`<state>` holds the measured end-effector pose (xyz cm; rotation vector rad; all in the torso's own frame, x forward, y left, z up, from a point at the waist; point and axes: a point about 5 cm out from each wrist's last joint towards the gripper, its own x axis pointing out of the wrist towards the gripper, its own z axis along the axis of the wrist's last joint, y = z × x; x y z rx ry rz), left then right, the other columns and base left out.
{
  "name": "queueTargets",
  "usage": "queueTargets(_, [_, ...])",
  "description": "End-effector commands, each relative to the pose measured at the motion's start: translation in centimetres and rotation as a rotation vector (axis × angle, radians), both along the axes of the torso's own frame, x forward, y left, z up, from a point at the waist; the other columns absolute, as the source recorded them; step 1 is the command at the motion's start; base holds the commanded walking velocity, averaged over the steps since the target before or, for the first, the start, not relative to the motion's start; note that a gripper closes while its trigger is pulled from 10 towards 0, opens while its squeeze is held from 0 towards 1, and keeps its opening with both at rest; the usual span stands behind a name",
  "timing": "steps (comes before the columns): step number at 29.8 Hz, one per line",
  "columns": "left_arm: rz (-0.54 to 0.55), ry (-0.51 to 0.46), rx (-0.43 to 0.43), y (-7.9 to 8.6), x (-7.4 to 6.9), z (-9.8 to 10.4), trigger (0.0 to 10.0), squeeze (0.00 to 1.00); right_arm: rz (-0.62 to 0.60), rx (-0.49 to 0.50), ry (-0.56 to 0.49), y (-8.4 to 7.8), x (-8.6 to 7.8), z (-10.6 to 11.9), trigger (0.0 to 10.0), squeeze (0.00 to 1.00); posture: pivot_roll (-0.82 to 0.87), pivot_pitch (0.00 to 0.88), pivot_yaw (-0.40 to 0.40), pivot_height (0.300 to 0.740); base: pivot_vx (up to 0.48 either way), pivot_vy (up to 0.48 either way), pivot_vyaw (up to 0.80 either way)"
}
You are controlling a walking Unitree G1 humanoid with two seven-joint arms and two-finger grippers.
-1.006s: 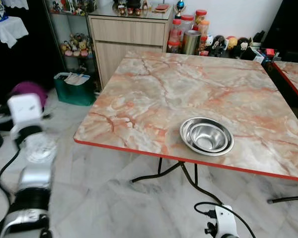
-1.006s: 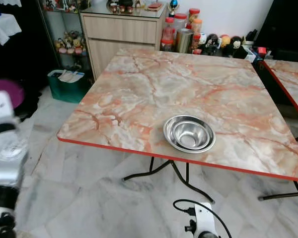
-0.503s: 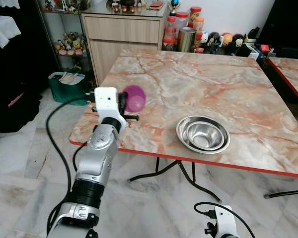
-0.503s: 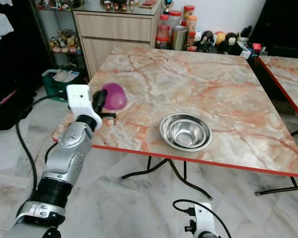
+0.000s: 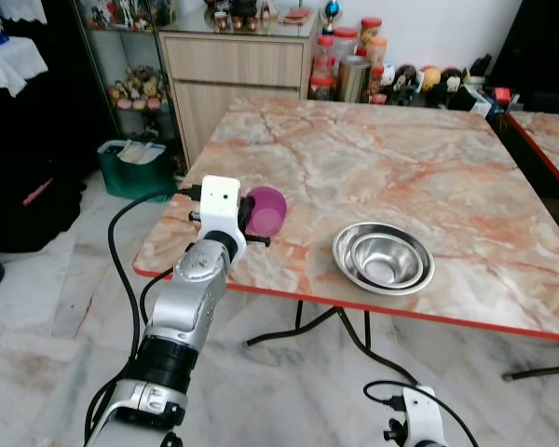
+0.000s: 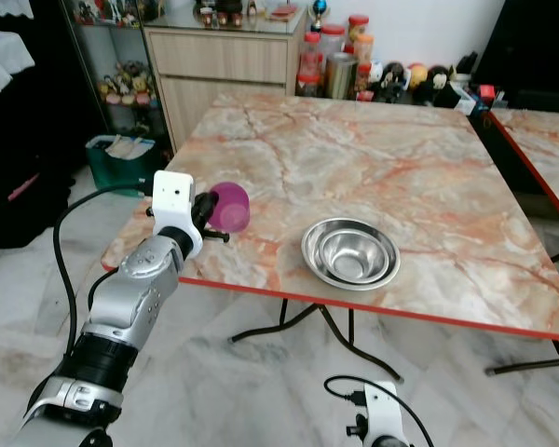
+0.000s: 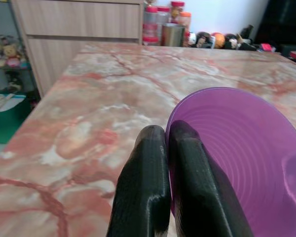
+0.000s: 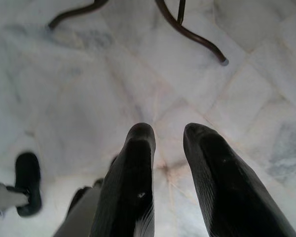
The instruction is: Setting the table
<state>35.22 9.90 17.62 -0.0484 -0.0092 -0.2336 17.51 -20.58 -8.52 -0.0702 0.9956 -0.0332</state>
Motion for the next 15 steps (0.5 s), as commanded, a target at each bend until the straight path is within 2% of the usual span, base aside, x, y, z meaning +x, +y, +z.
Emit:
queueTargets(1, [0.008,-0.022,0.006,0.27,0.16,0.95,10.0,0.0,0.021,-0.008,-0.002,-0.07,0.51,0.23,10.0,0.0,0.11,0.0,-0.027,0.728,0.334,0.0,0.0])
queueTargets(15, [0.016,-0.028,0.01,0.74,0.27,1.43,10.0,0.0,-0.111,0.023,0.03,0.09,0.13,-0.06,10.0,0.0,0.1,0.0,-0.012,0.728,0.348,0.0,0.0])
